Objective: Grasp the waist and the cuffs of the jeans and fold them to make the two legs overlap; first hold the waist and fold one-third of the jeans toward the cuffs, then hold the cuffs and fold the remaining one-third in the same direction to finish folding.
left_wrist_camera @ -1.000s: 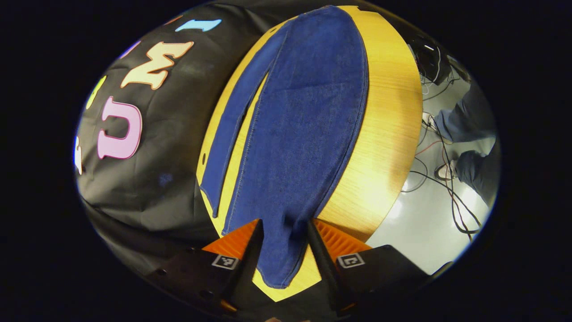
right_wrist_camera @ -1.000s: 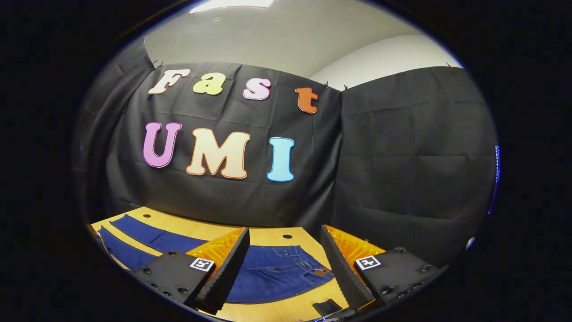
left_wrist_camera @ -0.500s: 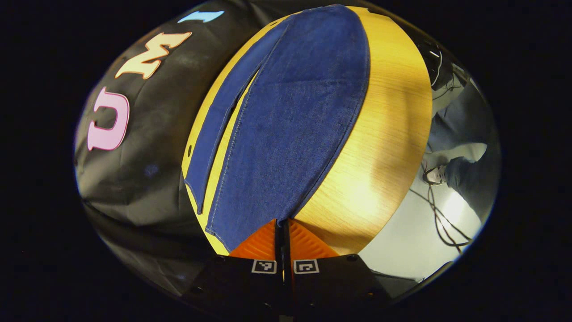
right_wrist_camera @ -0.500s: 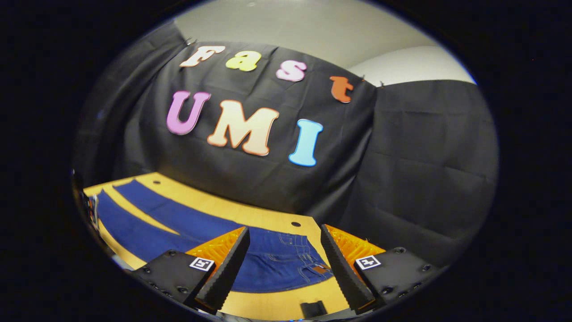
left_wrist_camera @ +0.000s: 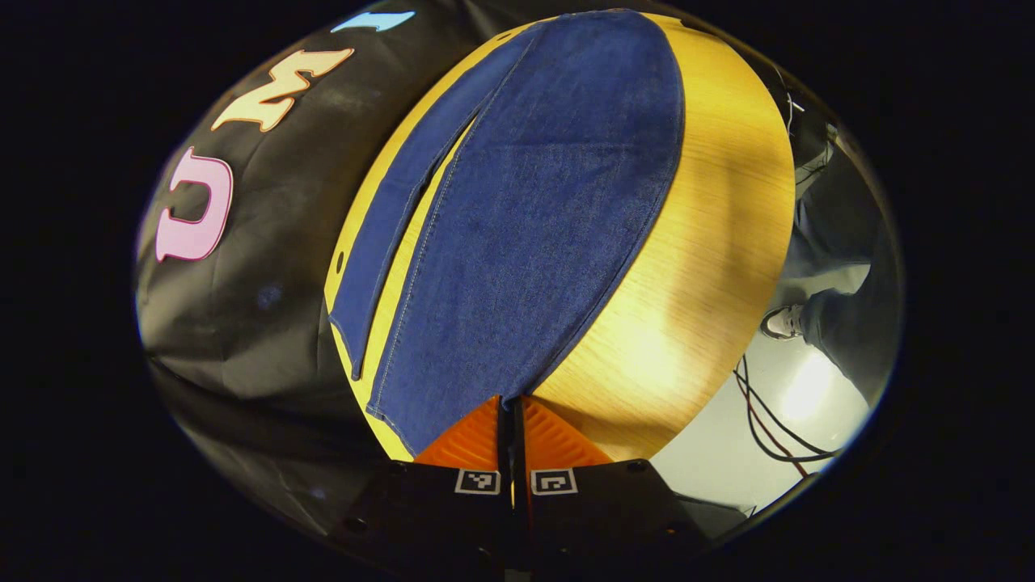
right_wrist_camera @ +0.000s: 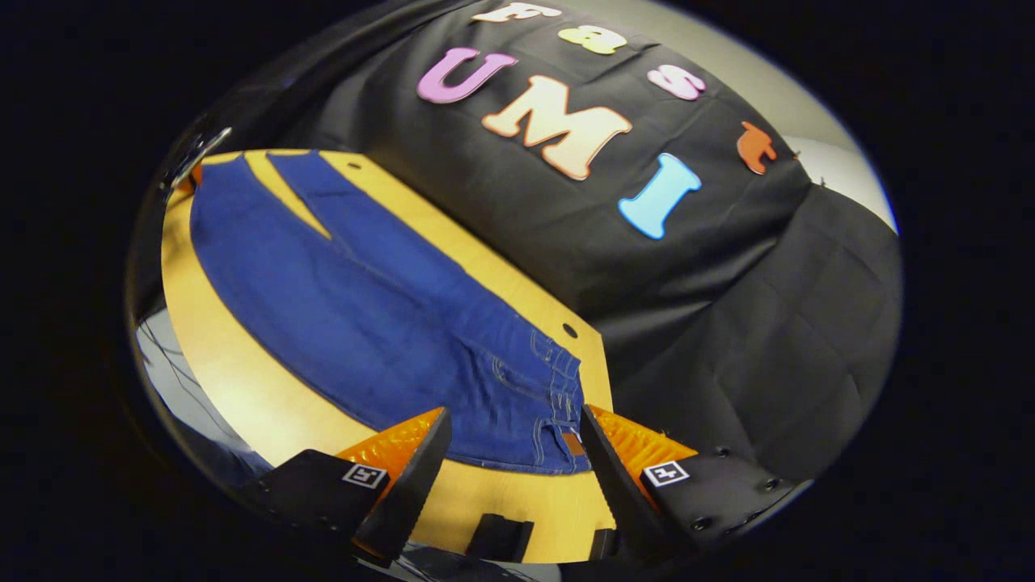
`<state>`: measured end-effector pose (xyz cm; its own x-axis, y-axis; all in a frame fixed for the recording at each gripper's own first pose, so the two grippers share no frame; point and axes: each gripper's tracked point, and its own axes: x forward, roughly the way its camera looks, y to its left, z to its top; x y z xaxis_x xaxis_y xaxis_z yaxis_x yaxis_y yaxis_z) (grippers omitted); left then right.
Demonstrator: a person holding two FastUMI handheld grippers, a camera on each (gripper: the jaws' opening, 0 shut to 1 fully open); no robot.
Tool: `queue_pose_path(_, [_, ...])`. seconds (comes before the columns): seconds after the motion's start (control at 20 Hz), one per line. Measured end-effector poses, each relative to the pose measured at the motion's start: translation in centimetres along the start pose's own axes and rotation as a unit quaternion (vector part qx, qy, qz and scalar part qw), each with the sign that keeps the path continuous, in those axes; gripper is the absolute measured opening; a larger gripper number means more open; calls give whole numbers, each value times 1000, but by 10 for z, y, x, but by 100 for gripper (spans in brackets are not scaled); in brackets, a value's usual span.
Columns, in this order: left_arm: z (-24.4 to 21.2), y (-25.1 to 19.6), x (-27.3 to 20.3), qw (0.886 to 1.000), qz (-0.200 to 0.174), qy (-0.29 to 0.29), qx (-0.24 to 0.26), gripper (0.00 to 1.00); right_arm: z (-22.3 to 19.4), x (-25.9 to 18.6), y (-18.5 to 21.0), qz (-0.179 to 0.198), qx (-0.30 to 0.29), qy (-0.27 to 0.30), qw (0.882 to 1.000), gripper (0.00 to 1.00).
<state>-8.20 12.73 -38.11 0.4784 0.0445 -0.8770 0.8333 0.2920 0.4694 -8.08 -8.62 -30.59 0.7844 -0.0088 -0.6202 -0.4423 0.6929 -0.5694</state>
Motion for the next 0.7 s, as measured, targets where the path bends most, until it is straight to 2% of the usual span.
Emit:
queue_pose_path(0.2, [2, 1, 0, 1000, 4, 7, 1, 0, -37, 31, 22, 46, -94, 32, 994, 99])
queue_pose_path(0.35, [3, 1, 0, 1000, 7, 13, 2, 0, -60, 50, 24, 54, -163, 51, 984, 100])
queue_pose_path(0.5, [1, 2, 2, 1000, 9, 19, 0, 0, -70, 62, 30, 75, -205, 60, 974, 100])
queue_pose_path(0.65, [1, 1, 1, 1000, 11, 25, -4, 2, -69, 77, 31, 81, -228, 60, 968, 91])
queue_pose_path(0.7, [1, 2, 2, 1000, 13, 27, -4, 0, -71, 81, 31, 84, -231, 62, 967, 93])
